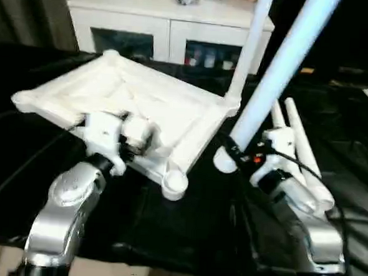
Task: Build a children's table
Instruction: Move to table, then insert table leg to table base
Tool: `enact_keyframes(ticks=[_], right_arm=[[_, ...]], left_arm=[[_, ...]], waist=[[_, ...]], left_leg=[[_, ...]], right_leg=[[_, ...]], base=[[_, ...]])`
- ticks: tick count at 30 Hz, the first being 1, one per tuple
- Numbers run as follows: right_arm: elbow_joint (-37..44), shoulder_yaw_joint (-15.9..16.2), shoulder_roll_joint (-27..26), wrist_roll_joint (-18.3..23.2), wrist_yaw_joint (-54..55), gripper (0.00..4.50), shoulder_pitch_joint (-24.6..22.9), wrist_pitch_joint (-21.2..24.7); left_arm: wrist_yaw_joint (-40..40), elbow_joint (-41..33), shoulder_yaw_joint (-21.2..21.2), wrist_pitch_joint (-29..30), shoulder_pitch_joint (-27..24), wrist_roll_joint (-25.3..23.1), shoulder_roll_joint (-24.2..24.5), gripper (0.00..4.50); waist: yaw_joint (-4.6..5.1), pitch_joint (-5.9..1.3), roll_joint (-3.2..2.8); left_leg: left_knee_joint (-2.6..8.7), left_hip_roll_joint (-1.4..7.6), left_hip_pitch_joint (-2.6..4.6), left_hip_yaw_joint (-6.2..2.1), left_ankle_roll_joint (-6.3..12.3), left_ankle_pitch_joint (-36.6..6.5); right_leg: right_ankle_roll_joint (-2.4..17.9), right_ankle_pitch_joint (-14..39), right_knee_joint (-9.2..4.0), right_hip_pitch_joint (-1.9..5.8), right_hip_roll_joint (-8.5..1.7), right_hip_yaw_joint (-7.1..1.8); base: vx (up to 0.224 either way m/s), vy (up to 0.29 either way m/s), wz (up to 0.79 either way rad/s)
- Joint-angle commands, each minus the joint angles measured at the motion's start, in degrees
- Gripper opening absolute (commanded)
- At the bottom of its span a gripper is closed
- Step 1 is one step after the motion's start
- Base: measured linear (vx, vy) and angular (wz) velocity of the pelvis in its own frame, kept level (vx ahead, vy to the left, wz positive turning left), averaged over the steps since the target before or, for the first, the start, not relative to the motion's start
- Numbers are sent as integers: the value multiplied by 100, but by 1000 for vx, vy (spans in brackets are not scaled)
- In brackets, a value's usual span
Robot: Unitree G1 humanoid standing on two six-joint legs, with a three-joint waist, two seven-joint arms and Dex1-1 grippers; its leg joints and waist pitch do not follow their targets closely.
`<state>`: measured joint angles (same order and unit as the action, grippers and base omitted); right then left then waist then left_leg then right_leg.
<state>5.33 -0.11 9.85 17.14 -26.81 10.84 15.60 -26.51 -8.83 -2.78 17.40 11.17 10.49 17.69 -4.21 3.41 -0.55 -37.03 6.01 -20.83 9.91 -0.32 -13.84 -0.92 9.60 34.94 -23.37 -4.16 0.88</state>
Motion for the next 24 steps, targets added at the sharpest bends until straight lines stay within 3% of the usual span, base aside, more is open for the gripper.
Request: enact_keyframes(ticks=[1, 2, 3, 5, 7, 8, 9, 10, 12, 14, 18, 20, 21, 22, 23, 24], right_arm=[[226, -167, 266, 306, -468, 185, -15, 139], [221, -164, 413, 375, -716, 185, -25, 161], [223, -169, 504, 408, -861, 185, -41, 162], [226, -153, 679, 475, -1085, 185, -50, 264], [245, -99, 927, 580, -1409, 185, -47, 397], [244, -74, 1056, 603, -1567, 185, -50, 420], [236, -27, 1205, 608, -1754, 185, -50, 422], [236, -27, 1205, 608, -1754, 185, -50, 422], [278, 86, 1595, 700, -2241, 185, -63, 493], [318, 123, 1751, 718, -2426, 185, -90, 527], [329, 145, 1796, 675, -2500, 185, -54, 513], [340, 159, 1791, 683, -2502, 185, -31, 532], [347, 189, 1780, 698, -2519, 185, -4, 563], [348, 203, 1783, 698, -2526, 185, 0, 564], [360, 311, 1799, 703, -2580, 185, 12, 577], [367, 345, 1806, 707, -2597, 185, 7, 580]], left_arm=[[-784, 606, -209, -326, 475, -147, 412, 428], [-1023, 965, -221, -435, 759, -201, 584, 428], [-1145, 1153, -220, -451, 919, -199, 657, 438], [-1682, 1400, -310, -445, 1144, -104, 839, 445], [-2450, 1737, -460, -460, 1404, -11, 1080, 445], [-2813, 1925, -595, -503, 1523, -66, 1220, 445], [-3121, 2176, -819, -605, 1672, -251, 1402, 445], [-3121, 2176, -819, -605, 1672, -251, 1402, 445], [-4204, 2804, -1433, -737, 2041, -574, 1933, 445], [-4805, 2895, -1652, -674, 2125, -615, 2173, 445], [-5027, 3145, -1939, -1123, 2255, -1107, 2380, 445], [-4971, 3284, -1983, -1274, 2324, -1242, 2377, 445], [-4898, 3505, -2014, -1467, 2436, -1351, 2327, 445], [-4876, 3574, -2028, -1505, 2470, -1371, 2308, 445], [-4649, 4097, -2136, -1802, 2723, -1537, 2155, 445], [-4557, 4261, -2174, -1903, 2801, -1594, 2102, 445]], waist=[[78, -279, -82], [92, -270, -103], [145, -283, -83], [198, -278, -51], [256, -286, -59], [267, -293, -63], [303, -300, -28], [290, -296, -42], [306, -306, -30], [331, -325, -33], [305, -367, -10], [291, -395, -40], [288, -408, -11], [273, -409, -21], [260, -410, 31], [215, -420, 1]], left_leg=[[679, 544, 191, -339, -377, -2619], [681, 528, 193, -334, -342, -2619], [662, 519, 178, -330, -306, -2489], [663, 558, 73, -367, -292, -2243], [644, 544, 94, -367, -228, -2231], [648, 546, 83, -372, -195, -2192], [652, 565, 38, -368, -187, -2070], [653, 559, 51, -374, -155, -2062], [638, 561, 88, -345, -57, -1969], [649, 602, 44, -345, -55, -1712], [589, 624, 60, -271, 126, -1156], [576, 630, 53, -257, 241, -799], [568, 632, 34, -252, 328, -598], [559, 628, 42, -248, 363, -541], [540, 612, 47, -221, 450, -450], [527, 619, 58, -226, 467, -401]], right_leg=[[668, 2711, -523, 74, -356, -223], [636, 2796, -563, 61, -353, -222], [622, 2885, -560, 93, -384, -226], [754, 2885, -537, 174, -466, -224], [738, 3238, -573, 147, -474, -219], [741, 3229, -577, 158, -476, -222], [822, 3021, -533, 180, -479, -226], [823, 3048, -547, 165, -477, -222], [863, 3030, -555, 140, -472, -253], [1099, 2521, -477, 193, -505, -260], [1646, 1440, -403, 222, -514, -252], [1795, 878, -336, 244, -494, -230], [1868, 556, -298, 276, -491, -210], [1897, 464, -285, 270, -491, -203], [1936, 362, -286, 270, -489, -199], [1955, 337, -273, 283, -522, -200]], base=[[-53, 4, 6], [-76, -3, 8], [0, 0, 0], [0, 0, 0], [0, 0, 0], [0, 0, 0], [0, 0, 0], [0, 0, 0], [0, 0, 0], [0, 0, 0], [39, 2, 4], [59, 9, 6], [55, 13, 2], [0, 0, 0], [55, 22, 1], [0, 0, 0]])
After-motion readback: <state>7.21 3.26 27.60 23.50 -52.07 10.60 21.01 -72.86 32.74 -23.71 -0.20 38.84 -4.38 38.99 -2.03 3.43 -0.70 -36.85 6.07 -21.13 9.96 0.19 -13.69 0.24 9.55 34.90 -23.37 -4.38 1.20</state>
